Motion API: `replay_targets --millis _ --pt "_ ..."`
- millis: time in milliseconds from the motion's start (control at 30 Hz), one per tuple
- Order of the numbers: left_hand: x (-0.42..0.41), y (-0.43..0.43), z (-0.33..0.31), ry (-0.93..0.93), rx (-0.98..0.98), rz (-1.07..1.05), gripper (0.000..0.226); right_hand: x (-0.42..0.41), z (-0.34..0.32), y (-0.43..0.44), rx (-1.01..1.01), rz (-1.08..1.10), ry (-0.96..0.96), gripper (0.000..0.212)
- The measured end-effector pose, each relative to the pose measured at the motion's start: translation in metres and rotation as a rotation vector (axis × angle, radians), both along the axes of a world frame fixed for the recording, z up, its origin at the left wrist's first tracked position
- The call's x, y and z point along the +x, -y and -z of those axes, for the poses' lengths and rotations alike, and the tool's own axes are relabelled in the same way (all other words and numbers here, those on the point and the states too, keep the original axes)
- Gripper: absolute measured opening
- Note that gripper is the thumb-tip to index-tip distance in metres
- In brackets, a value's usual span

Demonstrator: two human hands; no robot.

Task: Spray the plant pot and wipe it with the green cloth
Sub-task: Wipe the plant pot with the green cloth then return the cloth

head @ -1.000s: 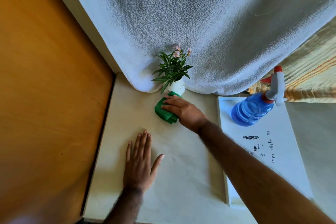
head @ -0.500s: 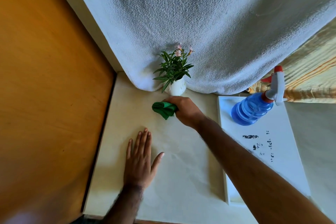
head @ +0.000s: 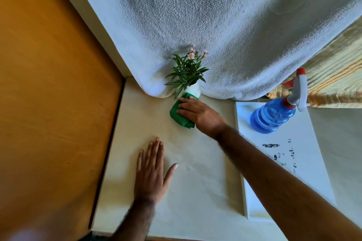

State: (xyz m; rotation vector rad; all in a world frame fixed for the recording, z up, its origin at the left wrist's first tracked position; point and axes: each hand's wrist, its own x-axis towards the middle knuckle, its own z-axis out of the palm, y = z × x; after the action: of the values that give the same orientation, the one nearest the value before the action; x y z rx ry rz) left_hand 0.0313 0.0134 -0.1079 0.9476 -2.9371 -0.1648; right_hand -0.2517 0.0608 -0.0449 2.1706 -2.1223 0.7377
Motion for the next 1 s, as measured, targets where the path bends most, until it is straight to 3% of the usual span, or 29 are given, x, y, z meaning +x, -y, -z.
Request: replay_targets --millis 267,600,733,900,1000 --pt "0.001 0.000 0.000 -0.001 0.021 0.003 0.084 0.013 0.012 -0.021 0.043 0.392 0.399 0.052" --pt "0.001 0.001 -0.003 0.042 0.073 -0.011 0.087 0.016 -0.028 -0.062 0.023 0.209 0.110 0.048" --pt "-0.001 0.001 -0.008 0.051 0.100 -0.012 0.086 0.025 -0.029 -0.133 -0.016 0.377 0.098 0.046" --pt "-0.001 0.001 -0.010 0.023 0.116 0.004 0.084 0.040 -0.003 -0.226 0.023 0.663 0.047 0.066" --pt "-0.001 0.001 -0.010 0.017 0.107 0.002 0.085 0.046 0.012 -0.254 0.113 0.710 0.011 0.072"
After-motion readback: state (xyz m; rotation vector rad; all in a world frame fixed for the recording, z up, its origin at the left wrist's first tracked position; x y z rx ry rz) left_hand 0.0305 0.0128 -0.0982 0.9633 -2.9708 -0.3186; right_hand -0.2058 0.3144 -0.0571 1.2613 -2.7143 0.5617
